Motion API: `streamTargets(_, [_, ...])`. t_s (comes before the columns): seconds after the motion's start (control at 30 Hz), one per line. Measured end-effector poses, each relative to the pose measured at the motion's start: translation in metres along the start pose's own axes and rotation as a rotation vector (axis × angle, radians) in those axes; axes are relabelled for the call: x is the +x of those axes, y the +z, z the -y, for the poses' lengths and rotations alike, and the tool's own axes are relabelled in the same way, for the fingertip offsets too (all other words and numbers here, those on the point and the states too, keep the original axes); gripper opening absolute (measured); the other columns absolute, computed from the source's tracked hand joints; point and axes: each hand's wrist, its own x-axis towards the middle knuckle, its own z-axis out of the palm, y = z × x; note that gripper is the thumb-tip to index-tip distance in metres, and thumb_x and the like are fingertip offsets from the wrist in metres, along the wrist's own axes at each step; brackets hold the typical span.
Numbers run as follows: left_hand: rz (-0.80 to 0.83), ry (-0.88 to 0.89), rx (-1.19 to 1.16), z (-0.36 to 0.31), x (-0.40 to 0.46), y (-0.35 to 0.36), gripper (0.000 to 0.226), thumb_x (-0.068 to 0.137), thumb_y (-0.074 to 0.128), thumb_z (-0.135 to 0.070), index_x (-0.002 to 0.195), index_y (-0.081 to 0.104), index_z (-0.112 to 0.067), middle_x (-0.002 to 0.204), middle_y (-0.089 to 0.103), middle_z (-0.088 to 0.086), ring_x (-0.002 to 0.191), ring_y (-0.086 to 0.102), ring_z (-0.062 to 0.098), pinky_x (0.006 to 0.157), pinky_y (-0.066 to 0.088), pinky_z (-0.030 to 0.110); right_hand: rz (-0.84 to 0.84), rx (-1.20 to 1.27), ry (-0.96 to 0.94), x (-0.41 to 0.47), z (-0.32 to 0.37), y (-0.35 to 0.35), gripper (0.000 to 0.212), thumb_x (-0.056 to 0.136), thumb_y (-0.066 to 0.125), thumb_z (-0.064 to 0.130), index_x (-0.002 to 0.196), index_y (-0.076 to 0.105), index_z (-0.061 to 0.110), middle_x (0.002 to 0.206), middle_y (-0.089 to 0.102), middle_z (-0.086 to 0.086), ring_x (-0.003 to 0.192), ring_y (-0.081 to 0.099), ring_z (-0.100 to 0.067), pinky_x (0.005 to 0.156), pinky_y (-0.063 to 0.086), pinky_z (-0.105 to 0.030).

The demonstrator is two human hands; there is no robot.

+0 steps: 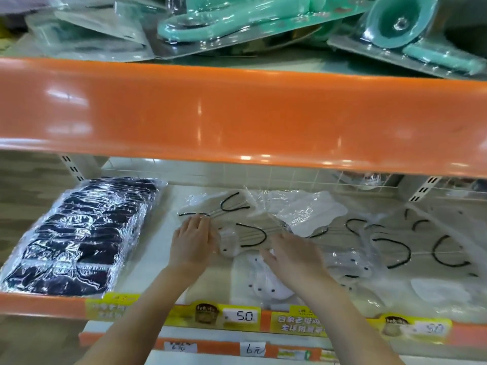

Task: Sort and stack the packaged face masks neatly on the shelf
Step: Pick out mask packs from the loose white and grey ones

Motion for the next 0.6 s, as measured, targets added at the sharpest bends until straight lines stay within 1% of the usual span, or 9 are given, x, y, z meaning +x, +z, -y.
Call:
streamTargets(0.03, [0.025, 0.017, 0.022, 0.004, 0.001, 0.000, 0.076, 0.079, 0.006, -0.048, 0.127, 0.053, -0.014, 0.134, 0.052, 0.002, 0.128, 0.043, 0.025, 0.097, 0.037, 0.039, -0.079, 0.077, -0.002, 0.006, 0.008, -0.001, 0.028, 0.099, 0.034, 0.035, 0.106, 0.053, 0.015, 0.112, 0.057, -0.003, 0.102, 0.055, -0.025, 0.071, 0.040, -0.034])
streamTargets(0.1, [0.085, 0.051, 0.083, 0.009, -0.002, -0.003, 0.074, 0.081, 0.009, -0.045, 0.130, 0.054, -0.012, 0.133, 0.055, 0.003, 0.125, 0.049, 0.025, 0.094, 0.042, 0.039, -0.176, 0.202, -0.035, 0.020, 0.026, 0.001, 0.027, 0.098, 0.034, 0.030, 0.111, 0.053, 0.016, 0.113, 0.055, -0.002, 0.106, 0.053, -0.023, 0.075, 0.041, -0.034])
streamTargets(0.2, [0.073, 0.097, 0.193, 0.014, -0.008, -0.008, 0.049, 0.080, 0.033, -0.037, 0.106, 0.069, -0.016, 0.105, 0.069, -0.001, 0.093, 0.067, 0.023, 0.067, 0.053, 0.034, -0.136, 0.249, -0.092, 0.043, 0.051, 0.017, 0.035, 0.099, 0.041, 0.033, 0.128, 0.045, 0.015, 0.131, 0.048, -0.005, 0.119, 0.046, -0.025, 0.085, 0.041, -0.035])
streamTargets(0.27, [0.040, 0.127, 0.217, 0.023, -0.012, -0.008, 0.033, 0.078, 0.048, -0.036, 0.100, 0.067, -0.021, 0.095, 0.069, -0.004, 0.081, 0.068, 0.022, 0.056, 0.051, 0.033, -0.092, 0.226, -0.068, 0.056, 0.064, 0.031, 0.050, 0.097, 0.043, 0.042, 0.138, 0.035, 0.014, 0.141, 0.038, -0.007, 0.130, 0.037, -0.027, 0.099, 0.036, -0.039])
streamTargets(0.33, [-0.008, 0.193, 0.222, 0.033, -0.015, -0.005, 0.028, 0.074, 0.069, -0.032, 0.101, 0.067, -0.024, 0.093, 0.069, -0.006, 0.079, 0.067, 0.021, 0.055, 0.049, 0.034, -0.042, 0.172, 0.005, 0.065, 0.073, 0.044, 0.067, 0.096, 0.042, 0.051, 0.146, 0.024, 0.012, 0.152, 0.026, -0.010, 0.139, 0.025, -0.028, 0.110, 0.024, -0.041])
streamTargets(0.43, [-0.025, 0.238, 0.210, 0.044, -0.018, -0.010, 0.028, 0.074, 0.062, -0.032, 0.099, 0.072, -0.026, 0.085, 0.068, -0.007, 0.075, 0.066, 0.020, 0.055, 0.046, 0.033, -0.033, 0.128, 0.095, 0.066, 0.078, 0.056, 0.081, 0.095, 0.034, 0.061, 0.152, 0.007, 0.010, 0.159, 0.008, -0.010, 0.146, 0.008, -0.026, 0.117, 0.007, -0.041])
streamTargets(0.5, [-0.025, 0.245, 0.234, 0.046, -0.017, -0.017, 0.024, 0.068, 0.072, -0.026, 0.091, 0.073, -0.024, 0.076, 0.065, -0.005, 0.071, 0.065, 0.021, 0.054, 0.046, 0.032, -0.049, 0.156, 0.165, 0.062, 0.077, 0.060, 0.083, 0.095, 0.031, 0.063, 0.152, 0.002, 0.010, 0.160, 0.003, -0.010, 0.146, 0.004, -0.025, 0.118, 0.003, -0.040])
streamTargets(0.57, [0.010, 0.196, 0.240, 0.044, -0.016, -0.025, 0.025, 0.073, 0.077, -0.021, 0.097, 0.069, -0.021, 0.087, 0.065, -0.002, 0.085, 0.064, 0.023, 0.062, 0.047, 0.034, -0.056, 0.161, 0.212, 0.058, 0.072, 0.059, 0.082, 0.095, 0.031, 0.061, 0.152, 0.002, 0.010, 0.160, 0.004, -0.010, 0.147, 0.004, -0.025, 0.117, 0.002, -0.038])
streamTargets(0.6, [0.033, 0.146, 0.232, 0.043, -0.014, -0.028, 0.020, 0.086, 0.066, -0.022, 0.106, 0.063, -0.020, 0.100, 0.063, -0.001, 0.099, 0.060, 0.023, 0.068, 0.045, 0.034, -0.057, 0.147, 0.222, 0.056, 0.068, 0.059, 0.080, 0.096, 0.032, 0.060, 0.152, 0.004, 0.010, 0.160, 0.006, -0.010, 0.146, 0.006, -0.024, 0.117, 0.004, -0.038])
